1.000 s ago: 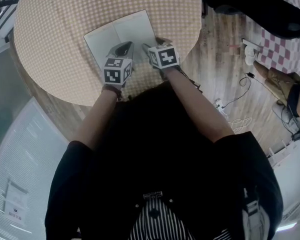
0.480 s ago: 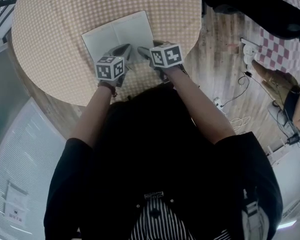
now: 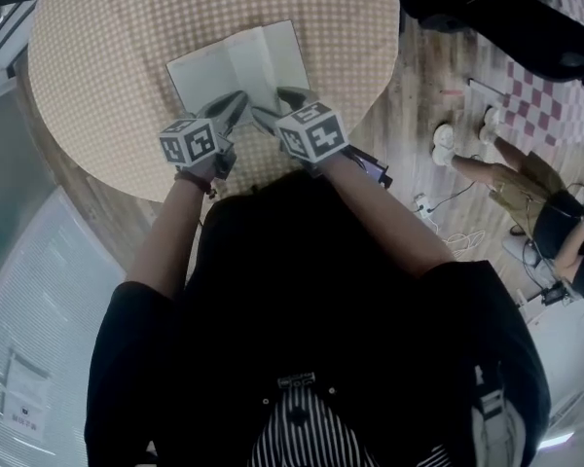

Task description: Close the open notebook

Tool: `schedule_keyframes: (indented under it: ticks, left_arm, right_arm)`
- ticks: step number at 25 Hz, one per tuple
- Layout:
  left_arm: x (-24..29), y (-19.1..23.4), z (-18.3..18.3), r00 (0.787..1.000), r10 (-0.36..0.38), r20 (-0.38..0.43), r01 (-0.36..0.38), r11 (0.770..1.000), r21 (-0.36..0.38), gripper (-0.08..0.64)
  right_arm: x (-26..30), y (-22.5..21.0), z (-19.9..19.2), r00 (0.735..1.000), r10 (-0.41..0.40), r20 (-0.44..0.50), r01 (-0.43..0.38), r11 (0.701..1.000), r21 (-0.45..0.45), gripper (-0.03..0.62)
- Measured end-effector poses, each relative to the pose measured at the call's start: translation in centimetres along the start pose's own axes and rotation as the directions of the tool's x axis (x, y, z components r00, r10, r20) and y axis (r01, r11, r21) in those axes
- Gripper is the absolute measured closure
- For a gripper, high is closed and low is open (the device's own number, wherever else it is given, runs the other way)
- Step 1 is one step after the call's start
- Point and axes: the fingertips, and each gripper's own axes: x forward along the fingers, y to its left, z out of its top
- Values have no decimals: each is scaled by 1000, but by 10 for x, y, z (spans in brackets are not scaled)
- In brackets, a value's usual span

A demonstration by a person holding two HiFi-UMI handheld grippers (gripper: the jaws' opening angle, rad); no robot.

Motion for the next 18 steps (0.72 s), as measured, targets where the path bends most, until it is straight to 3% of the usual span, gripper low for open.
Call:
schedule_keyframes:
  ticks: [8,14,18]
  left_arm:
    - [-50,8,20,991,-84,101,87,996,-26,554]
    - [-69,14,22,985,-115,127,120,992,-31,554]
    - [-76,27,20,985,-97,140,107,993,-59,555]
  right_arm:
    - [4,88,8,987,158,36,-153,981,-116,336]
    - [36,120,-13,992,125,-31,-128,983,-131,336]
    - [50,128,-14,993,109,-43,-114,984,-137,336]
